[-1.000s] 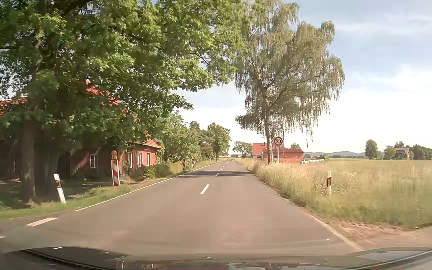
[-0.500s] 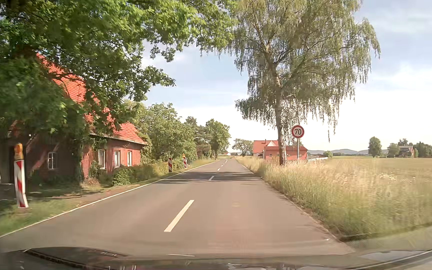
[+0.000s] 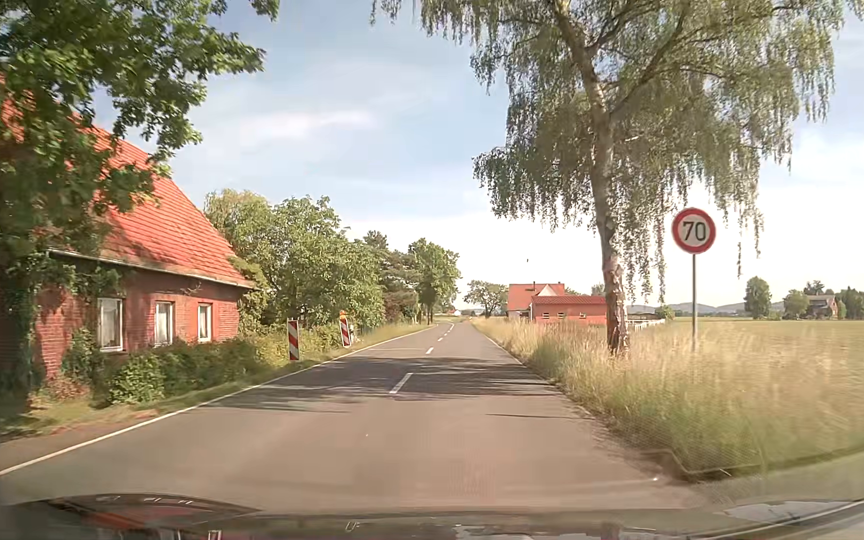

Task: Follow the waypoints while adhering to traffic rules and regulations

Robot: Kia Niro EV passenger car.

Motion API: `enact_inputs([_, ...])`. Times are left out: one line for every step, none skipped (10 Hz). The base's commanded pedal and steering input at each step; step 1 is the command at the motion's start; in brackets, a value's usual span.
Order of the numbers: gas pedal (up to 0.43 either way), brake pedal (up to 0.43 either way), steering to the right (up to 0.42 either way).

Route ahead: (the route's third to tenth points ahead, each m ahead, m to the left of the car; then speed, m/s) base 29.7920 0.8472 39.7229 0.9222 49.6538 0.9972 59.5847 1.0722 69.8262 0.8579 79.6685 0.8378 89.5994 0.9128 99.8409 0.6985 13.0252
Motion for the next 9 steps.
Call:
enact_inputs([0.189,0.0,-0.002])
enact_inputs([0.189,0.0,-0.002])
enact_inputs([0.189,0.0,-0.002])
enact_inputs([0.189,0.0,-0.001])
enact_inputs([0.189,0.0,-0.001])
enact_inputs([0.189,0.0,-0.001])
enact_inputs([0.189,0.0,-0.001])
enact_inputs([0.189,0.0,-0.002])
enact_inputs([0.189,0.0,-0.003])
